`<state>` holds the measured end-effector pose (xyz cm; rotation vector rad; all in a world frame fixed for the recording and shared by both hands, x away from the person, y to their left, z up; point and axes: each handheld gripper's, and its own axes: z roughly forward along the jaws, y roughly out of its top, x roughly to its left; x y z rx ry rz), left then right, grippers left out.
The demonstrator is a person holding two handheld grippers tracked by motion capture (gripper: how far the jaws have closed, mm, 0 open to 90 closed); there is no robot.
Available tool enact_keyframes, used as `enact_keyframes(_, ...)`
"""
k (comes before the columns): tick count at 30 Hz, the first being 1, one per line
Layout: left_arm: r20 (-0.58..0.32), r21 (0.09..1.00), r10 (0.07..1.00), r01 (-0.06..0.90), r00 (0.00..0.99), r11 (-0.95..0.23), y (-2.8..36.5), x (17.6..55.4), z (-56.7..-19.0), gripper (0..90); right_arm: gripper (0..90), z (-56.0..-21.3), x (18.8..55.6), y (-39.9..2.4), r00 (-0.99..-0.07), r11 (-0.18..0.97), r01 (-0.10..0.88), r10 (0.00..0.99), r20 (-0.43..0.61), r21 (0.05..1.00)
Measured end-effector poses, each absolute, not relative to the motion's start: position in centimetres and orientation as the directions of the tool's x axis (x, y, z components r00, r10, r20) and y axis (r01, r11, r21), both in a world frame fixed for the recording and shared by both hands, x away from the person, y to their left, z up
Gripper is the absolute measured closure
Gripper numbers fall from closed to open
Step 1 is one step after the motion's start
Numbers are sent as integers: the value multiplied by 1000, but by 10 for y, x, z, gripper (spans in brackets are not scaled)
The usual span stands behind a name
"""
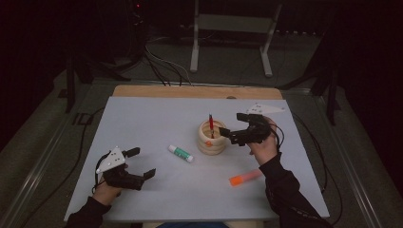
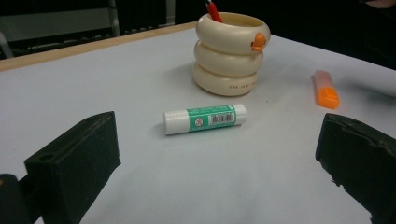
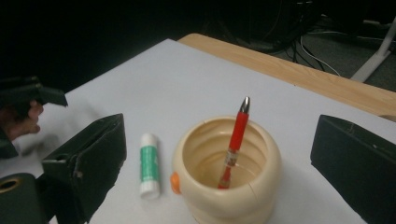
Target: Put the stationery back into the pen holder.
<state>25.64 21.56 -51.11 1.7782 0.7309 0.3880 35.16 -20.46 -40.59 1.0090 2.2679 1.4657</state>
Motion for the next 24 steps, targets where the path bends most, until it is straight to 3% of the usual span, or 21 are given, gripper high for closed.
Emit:
enact_keyframes(14,-138,938,591,296,795,-179,203,252,-502,3,23,-428,316,-239,-771,193,319,622,136,928)
enact_keyframes(24,-168,934,518,303,839,-187,172,252,-491,3,22,-438,293,-262,-751,121,300,642,155,946)
